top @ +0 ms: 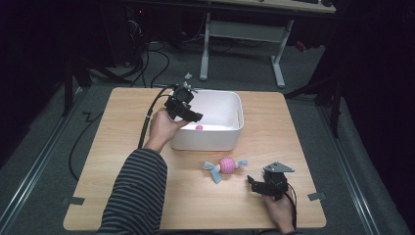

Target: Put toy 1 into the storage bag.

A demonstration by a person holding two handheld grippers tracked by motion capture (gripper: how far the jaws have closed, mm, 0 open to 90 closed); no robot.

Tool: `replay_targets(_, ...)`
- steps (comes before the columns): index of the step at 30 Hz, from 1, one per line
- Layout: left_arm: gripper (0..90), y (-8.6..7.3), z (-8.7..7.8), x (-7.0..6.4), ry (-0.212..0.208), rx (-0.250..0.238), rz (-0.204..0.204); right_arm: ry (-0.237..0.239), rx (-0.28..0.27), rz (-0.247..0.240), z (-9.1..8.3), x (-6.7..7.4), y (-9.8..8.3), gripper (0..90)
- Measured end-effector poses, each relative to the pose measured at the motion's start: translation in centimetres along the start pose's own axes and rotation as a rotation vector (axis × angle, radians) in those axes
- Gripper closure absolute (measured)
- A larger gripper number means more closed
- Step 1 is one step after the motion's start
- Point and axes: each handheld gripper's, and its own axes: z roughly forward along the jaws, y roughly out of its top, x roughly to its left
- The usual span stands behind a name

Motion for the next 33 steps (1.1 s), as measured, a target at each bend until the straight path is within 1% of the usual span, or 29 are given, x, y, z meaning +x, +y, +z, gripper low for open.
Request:
replay_targets(3,39.8,-0.4,-1.1,0.0,0.013,-0.027,-0.005,-0.001,-0.001,-0.001,0.0,0.0,0.0,23.1)
replay_targets(4,39.7,-0.7,-1.6,0.0,0.018,-0.046,-0.009,-0.001,-0.001,-0.001,0.0,0.0,0.0,23.1)
replay_targets(5,39.8,-0.7,-1.6,0.0,0.018,-0.046,-0.009,-0.001,-0.001,-0.001,0.0,0.0,0.0,23.1)
replay_targets(7,39.7,-1.1,-2.3,0.1,0.022,-0.06,-0.016,0.0,-0.001,-0.001,0.0,0.0,0.0,23.0)
replay_targets(10,39.7,-1.8,-3.1,0.2,0.016,-0.085,-0.037,0.0,-0.001,-0.001,0.0,0.0,0.0,23.1)
replay_targets(14,39.7,-2.6,-4.1,0.3,0.019,-0.107,-0.048,0.0,-0.001,-0.001,0.0,0.0,0.0,23.1)
replay_targets(17,39.8,-3.3,-4.7,0.4,0.017,-0.138,-0.059,0.0,-0.001,-0.001,0.0,0.0,0.0,23.1)
replay_targets(20,39.8,-4.1,-5.4,0.5,0.021,-0.155,-0.07,-0.001,-0.001,-0.001,0.0,0.0,0.0,23.1)
replay_targets(27,39.7,-5.5,-6.3,0.6,0.034,-0.165,-0.081,-0.001,-0.001,-0.001,0.0,0.0,0.0,23.1)
replay_targets(28,39.7,-5.7,-6.4,0.6,0.031,-0.166,-0.083,-0.001,-0.001,-0.001,0.0,0.0,0.0,23.1)
replay_targets(33,39.5,-6.5,-7.3,0.4,0.045,-0.178,-0.075,-0.001,-0.001,0.0,0.0,0.0,0.0,23.1)
